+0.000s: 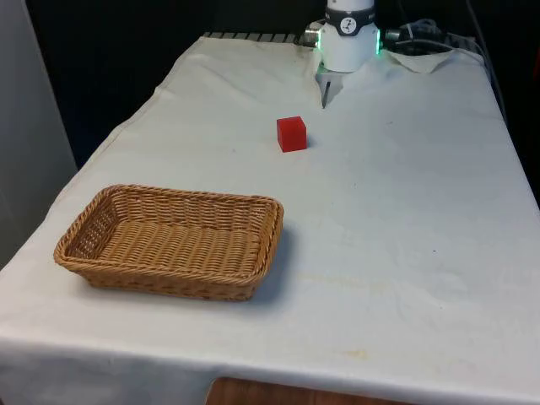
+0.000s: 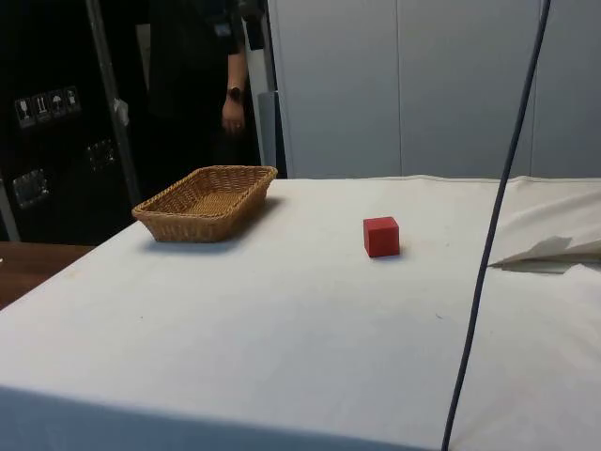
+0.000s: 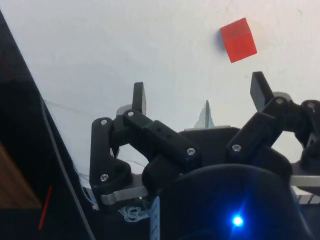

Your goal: Pick up the cube and place it into the basket.

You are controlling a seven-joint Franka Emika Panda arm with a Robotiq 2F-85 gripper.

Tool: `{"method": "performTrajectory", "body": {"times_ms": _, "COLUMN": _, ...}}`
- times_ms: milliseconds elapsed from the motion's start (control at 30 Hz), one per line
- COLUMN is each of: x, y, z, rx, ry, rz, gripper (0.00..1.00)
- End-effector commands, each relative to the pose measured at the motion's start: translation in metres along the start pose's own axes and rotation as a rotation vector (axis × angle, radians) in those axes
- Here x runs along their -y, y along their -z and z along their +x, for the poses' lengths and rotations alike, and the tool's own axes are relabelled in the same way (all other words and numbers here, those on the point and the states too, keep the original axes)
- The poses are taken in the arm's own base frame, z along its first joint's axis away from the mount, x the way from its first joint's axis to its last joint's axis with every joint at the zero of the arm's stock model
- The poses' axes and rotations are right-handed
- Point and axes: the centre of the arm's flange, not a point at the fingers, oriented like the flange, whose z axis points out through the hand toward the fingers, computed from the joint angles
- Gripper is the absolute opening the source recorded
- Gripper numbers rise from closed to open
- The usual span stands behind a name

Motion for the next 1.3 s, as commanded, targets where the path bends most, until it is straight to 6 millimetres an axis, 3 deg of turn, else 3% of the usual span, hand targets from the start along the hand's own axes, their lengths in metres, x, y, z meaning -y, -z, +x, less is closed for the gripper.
{"method": "performTrajectory", "body": {"times_ms": 0, "x": 0.000, "y": -0.003, "z": -0.001, "rx": -0.001, "ry": 0.000, "rz": -0.003, "gripper": 1.00}}
{"method": "performTrajectory", "body": {"times_ms": 267, "x": 0.001, "y": -0.019, "z": -0.008, "rx": 0.010, "ry": 0.004, "rz": -0.007, "gripper": 1.00}}
{"method": "performTrajectory", "body": {"times_ms": 800, "x": 0.000, "y": -0.058, "z": -0.049, "rx": -0.030, "ry": 0.012, "rz": -0.047, "gripper": 1.00}}
{"method": "performTrajectory", "body": {"times_ms": 1267, "x": -0.013, "y": -0.089, "z": -0.084, "rx": -0.026, "ry": 0.034, "rz": -0.083, "gripper": 1.00}}
